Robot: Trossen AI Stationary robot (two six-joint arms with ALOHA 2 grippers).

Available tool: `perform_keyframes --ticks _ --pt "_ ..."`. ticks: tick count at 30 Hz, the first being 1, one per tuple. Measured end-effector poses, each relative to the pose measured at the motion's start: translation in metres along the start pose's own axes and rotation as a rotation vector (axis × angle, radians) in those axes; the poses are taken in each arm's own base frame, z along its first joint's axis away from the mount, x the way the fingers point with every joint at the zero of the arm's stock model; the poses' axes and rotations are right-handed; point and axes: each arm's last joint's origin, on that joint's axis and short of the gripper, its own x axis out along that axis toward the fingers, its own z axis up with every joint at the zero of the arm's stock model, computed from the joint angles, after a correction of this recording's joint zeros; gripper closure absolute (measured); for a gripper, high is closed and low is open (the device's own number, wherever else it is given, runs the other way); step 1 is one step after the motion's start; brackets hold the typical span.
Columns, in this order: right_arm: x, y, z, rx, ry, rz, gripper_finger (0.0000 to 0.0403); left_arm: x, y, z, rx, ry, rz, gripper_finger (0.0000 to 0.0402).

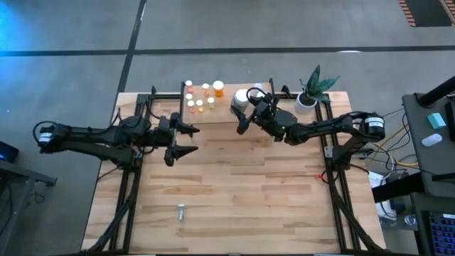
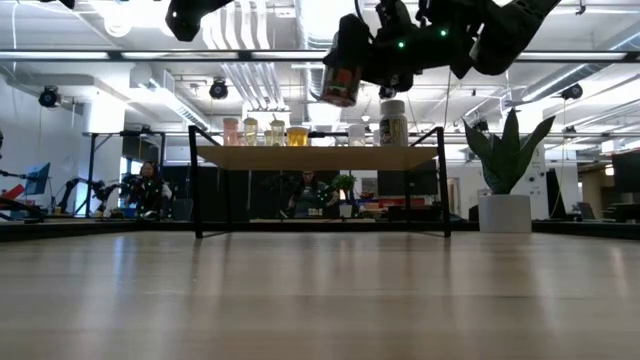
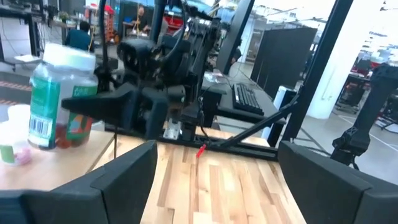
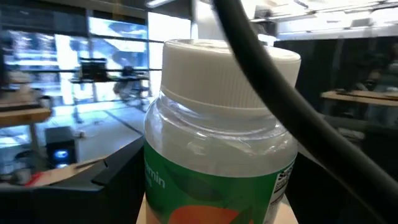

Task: Pick and place medicine bottles onto shelf by color
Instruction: Put the green pill bottle on the shelf

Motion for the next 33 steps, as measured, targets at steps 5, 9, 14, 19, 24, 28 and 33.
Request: perform_keyframes --ticks 5,9,14,19,24,28,33 --pt "0.0 0.001 0.002 -0.021 -0.017 0.021 0.0106 0.002 0.001 -0.004 -0.025 0.018 0.002 0.0085" --pt "0.0 0.001 0.001 -0.032 -0.005 0.02 0.0106 0.002 0.001 -0.003 -0.024 0.015 0.001 0.0085" --pt "0.003 0.002 0.005 -0.061 0.001 0.023 0.0106 0.001 0.0 0.001 -0.021 -0.031 -0.009 0.0085" --pt "0.01 0.011 0.014 -0.102 0.055 0.048 0.0106 0.001 0.0 0.002 -0.019 -0.036 -0.011 0.0085" --pt "0.014 0.016 0.017 -0.097 0.099 0.062 0.0106 0.001 0.0 0.002 -0.019 -0.036 -0.011 0.0085" --pt "0.01 0.014 0.009 -0.067 0.117 0.057 0.0106 0.001 -0.001 0.002 -0.023 -0.036 -0.014 0.0085" --pt "0.012 0.015 0.005 -0.062 0.103 0.054 0.0106 0.001 -0.001 0.002 -0.024 -0.035 -0.014 0.0085"
